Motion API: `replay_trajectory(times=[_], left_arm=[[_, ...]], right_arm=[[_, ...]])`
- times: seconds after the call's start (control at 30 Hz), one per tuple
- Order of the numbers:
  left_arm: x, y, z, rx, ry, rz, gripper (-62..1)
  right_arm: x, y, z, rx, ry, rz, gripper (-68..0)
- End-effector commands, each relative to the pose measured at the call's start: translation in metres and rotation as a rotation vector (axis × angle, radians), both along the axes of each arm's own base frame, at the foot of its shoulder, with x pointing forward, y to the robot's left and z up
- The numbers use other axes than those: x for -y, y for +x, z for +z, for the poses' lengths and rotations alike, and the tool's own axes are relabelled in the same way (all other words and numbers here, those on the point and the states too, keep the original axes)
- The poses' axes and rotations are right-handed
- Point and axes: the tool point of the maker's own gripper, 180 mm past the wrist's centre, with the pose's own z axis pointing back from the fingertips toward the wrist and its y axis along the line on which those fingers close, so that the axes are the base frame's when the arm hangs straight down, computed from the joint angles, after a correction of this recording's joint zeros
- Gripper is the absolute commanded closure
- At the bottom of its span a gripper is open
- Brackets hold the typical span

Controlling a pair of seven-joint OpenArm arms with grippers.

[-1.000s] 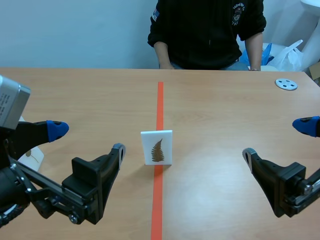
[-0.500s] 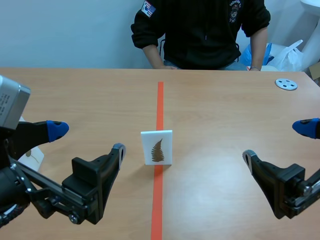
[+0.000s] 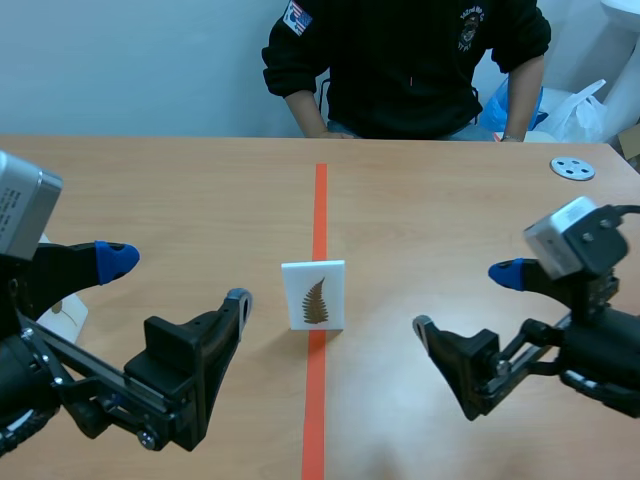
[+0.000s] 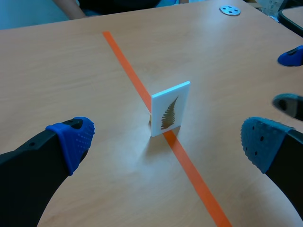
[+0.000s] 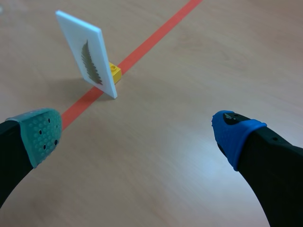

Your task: Sort the leaf by its shape. The table is split by an orange tape line. A compound leaf with several leaflets goes to the left side, a simple leaf with one blade goes to the right side. Return to the home posture when a red brick is placed on the table.

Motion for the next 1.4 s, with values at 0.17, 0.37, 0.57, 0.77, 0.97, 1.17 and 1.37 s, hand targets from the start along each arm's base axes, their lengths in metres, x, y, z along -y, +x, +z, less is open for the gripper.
replay_trajectory(times=[0.17, 0.37, 0.57, 0.77, 0.97, 1.17, 1.37], left_arm=[[0.000, 0.000, 0.005, 0.018, -0.012, 0.001, -62.3], [0.000, 0.000, 0.005, 0.017, -0.012, 0.001, -62.3], [0.000, 0.000, 0.005, 0.017, -0.011, 0.001, -62.3], [0.000, 0.000, 0.005, 0.017, -0.011, 0.001, -62.3], [0.000, 0.000, 0.005, 0.017, -0.012, 0.001, -62.3], [0.000, 0.000, 0.005, 0.018, -0.012, 0.001, -62.3], [0.000, 0.000, 0.005, 0.018, -0.012, 0.001, -62.3]], right_arm=[[-0.033, 0.030, -0.012, 0.063, 0.020, 0.061, -67.9], [-0.072, 0.043, -0.028, 0.069, 0.050, 0.112, -67.9], [-0.106, 0.056, -0.038, 0.069, 0.048, 0.124, -67.9], [-0.133, 0.063, -0.039, 0.087, 0.056, 0.149, -67.9], [-0.146, 0.058, -0.047, 0.076, 0.038, 0.179, -67.9], [-0.141, 0.057, -0.049, 0.079, 0.025, 0.181, -46.5], [-0.137, 0.058, -0.051, 0.086, 0.012, 0.156, -32.7]])
